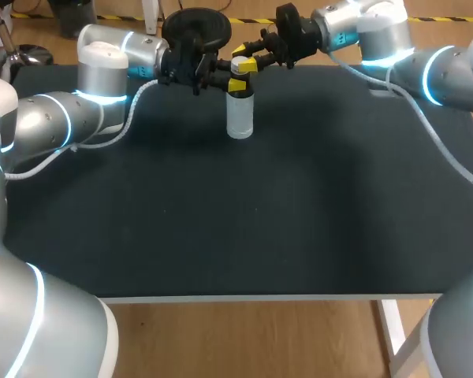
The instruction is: Unscrew the bottle cap
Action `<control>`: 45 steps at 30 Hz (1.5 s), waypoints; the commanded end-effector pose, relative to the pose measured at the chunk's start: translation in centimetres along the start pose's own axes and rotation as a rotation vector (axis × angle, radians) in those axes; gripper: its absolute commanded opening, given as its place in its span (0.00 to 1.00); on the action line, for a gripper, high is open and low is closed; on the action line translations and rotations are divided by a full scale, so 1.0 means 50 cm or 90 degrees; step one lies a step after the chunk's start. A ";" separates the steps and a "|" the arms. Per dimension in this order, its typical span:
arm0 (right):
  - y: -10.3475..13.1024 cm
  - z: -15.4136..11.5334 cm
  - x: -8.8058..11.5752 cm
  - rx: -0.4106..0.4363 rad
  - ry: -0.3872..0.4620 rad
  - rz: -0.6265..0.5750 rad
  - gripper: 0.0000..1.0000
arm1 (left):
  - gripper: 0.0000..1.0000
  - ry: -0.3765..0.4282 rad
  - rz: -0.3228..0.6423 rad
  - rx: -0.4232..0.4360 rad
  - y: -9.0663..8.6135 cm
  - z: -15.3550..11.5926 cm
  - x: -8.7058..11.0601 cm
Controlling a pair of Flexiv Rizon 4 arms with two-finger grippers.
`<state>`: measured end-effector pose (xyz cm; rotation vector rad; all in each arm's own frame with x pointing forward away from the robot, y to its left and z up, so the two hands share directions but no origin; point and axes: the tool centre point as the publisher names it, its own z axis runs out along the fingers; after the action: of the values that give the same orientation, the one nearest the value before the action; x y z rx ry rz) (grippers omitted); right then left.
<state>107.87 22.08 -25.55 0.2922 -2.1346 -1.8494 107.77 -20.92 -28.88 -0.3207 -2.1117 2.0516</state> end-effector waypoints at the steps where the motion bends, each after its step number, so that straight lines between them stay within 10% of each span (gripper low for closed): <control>1: -0.035 -0.007 -0.017 -0.008 0.391 -0.003 0.00 | 0.00 0.048 0.000 0.004 0.003 -0.004 -0.011; 19: -0.029 0.004 -0.034 0.027 0.668 0.027 0.00 | 0.00 0.048 0.000 0.004 0.003 -0.004 -0.011; 29: -0.008 -0.002 -0.034 0.017 0.672 -0.018 0.00 | 0.00 0.048 0.000 0.004 0.003 -0.004 -0.011; 30: -0.009 -0.003 -0.034 0.020 0.663 -0.016 0.38 | 0.00 0.048 0.000 0.004 0.003 -0.004 -0.011; 31: -0.010 -0.002 -0.034 0.017 0.662 -0.014 1.00 | 0.00 0.048 0.000 0.004 0.003 -0.004 -0.011; 45: 0.012 -0.033 -0.005 -0.048 0.444 -0.063 1.00 | 0.00 0.048 0.000 0.004 0.003 -0.004 -0.011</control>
<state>108.09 21.12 -24.49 0.3401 -2.0899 -1.9712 107.62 -20.80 -28.75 -0.3288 -2.1059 2.0483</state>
